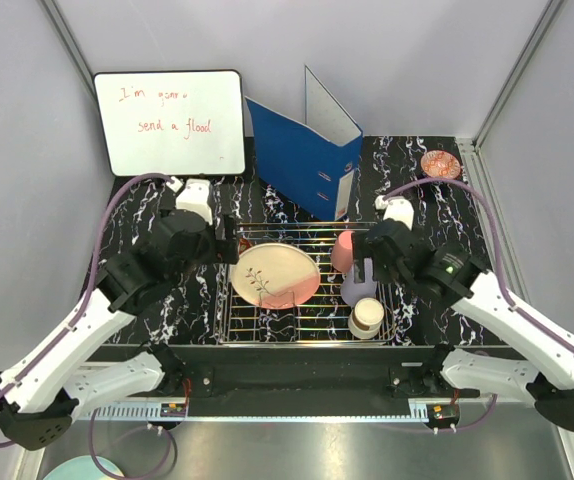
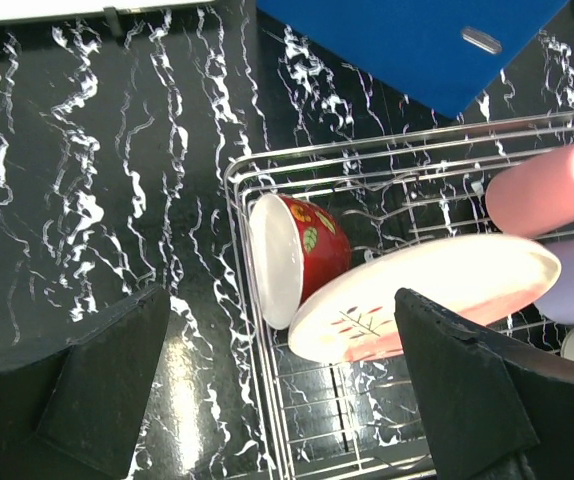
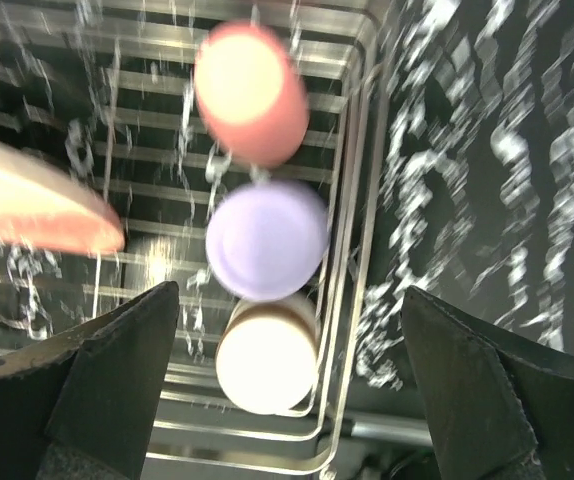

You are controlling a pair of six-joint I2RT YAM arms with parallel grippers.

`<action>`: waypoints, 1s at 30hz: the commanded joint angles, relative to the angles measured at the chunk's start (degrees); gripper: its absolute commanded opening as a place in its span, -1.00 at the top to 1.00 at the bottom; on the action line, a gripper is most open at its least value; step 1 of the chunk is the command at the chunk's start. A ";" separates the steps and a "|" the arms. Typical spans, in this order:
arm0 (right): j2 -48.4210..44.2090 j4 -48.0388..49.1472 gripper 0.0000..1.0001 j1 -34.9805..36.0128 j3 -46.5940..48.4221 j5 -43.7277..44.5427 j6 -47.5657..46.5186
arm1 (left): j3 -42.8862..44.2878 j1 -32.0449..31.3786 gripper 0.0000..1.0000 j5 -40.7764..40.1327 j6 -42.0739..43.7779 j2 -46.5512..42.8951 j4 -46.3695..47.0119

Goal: Unload the mixed dishes from the dish rack
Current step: Pick up the cup from the dish rack.

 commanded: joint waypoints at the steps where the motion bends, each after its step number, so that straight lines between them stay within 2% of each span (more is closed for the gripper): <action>1: 1.31 4.70 -0.99 1.50 -3.60 -5.70 6.70 | -1.90 0.24 -0.98 3.01 -0.63 -0.15 3.80; 8: 6.23 8.93 -1.00 1.85 -5.28 -6.93 5.92 | -3.48 0.24 -0.98 3.63 -1.07 -1.21 3.98; 20: 8.34 12.01 -0.99 1.85 -10.37 -1.40 6.71 | -5.07 0.24 -0.98 3.89 -2.13 -1.47 3.98; 30: 2.54 12.10 -0.99 1.85 -10.29 2.99 7.23 | -6.21 0.24 -0.98 4.07 -2.30 -1.56 4.42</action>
